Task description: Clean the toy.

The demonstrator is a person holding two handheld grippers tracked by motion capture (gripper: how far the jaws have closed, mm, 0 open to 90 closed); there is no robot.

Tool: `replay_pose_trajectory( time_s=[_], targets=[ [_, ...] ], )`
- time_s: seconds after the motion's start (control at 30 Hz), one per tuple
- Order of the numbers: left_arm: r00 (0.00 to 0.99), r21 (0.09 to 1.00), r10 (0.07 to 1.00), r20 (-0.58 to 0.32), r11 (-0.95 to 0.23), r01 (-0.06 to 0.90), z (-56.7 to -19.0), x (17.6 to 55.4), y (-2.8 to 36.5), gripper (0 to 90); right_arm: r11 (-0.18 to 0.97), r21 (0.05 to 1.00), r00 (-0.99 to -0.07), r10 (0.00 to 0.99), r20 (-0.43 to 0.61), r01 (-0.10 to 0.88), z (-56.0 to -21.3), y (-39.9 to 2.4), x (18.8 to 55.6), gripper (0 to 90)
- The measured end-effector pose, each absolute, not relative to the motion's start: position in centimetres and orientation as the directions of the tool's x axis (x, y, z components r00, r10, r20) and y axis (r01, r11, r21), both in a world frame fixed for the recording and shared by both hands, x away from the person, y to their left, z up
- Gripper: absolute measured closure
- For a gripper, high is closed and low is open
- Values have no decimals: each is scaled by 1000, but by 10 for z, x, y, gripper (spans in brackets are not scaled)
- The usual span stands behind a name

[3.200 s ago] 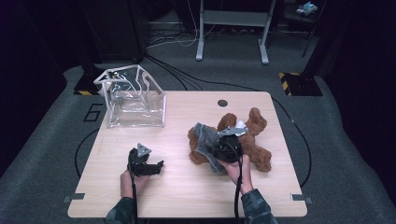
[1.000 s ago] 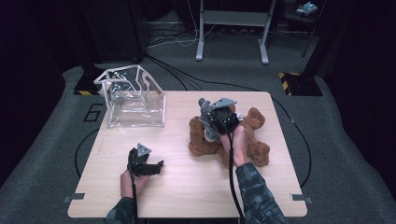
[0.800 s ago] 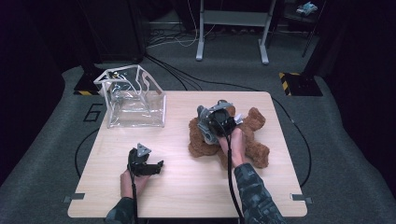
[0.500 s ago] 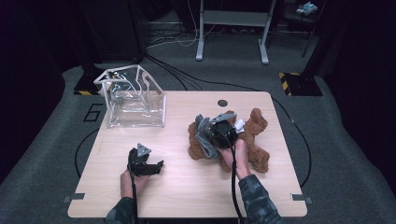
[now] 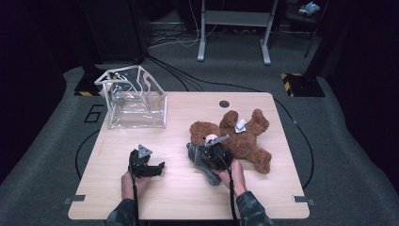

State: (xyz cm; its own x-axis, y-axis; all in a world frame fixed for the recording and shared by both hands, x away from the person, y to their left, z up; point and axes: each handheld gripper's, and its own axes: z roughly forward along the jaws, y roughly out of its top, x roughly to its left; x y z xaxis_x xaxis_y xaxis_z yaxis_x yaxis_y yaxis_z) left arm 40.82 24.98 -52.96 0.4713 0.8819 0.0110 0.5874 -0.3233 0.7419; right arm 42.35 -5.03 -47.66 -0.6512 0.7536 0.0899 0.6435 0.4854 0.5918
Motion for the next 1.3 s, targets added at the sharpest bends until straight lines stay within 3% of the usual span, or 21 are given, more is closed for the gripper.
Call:
replay_pose_trajectory(
  time_s=[0.2,0.43,0.6,0.7,0.8,0.97,1.3],
  targets=[
    [471,742,882,14,-325,587,-530,408,250,150,469,610,-659,743,119,639,-467,-56,420,793],
    [473,742,881,13,-325,586,-529,408,250,150,387,712,-657,741,139,586,-419,-79,412,793],
    [471,737,882,10,-325,593,-529,408,250,150,350,768,-622,779,80,537,-385,-99,411,793],
    [454,735,890,44,-337,588,-527,407,246,148,341,786,-565,825,12,515,-369,-115,413,793],
    [451,752,892,19,-310,582,-517,408,238,145,339,793,-500,864,-50,507,-362,-128,414,793],
    [511,797,859,39,-335,502,-483,414,200,145,346,779,-446,890,-96,523,-366,-137,421,793],
    [643,841,764,46,-377,387,-438,436,98,145,393,724,-450,884,-128,567,-390,-117,437,792]
  ],
)
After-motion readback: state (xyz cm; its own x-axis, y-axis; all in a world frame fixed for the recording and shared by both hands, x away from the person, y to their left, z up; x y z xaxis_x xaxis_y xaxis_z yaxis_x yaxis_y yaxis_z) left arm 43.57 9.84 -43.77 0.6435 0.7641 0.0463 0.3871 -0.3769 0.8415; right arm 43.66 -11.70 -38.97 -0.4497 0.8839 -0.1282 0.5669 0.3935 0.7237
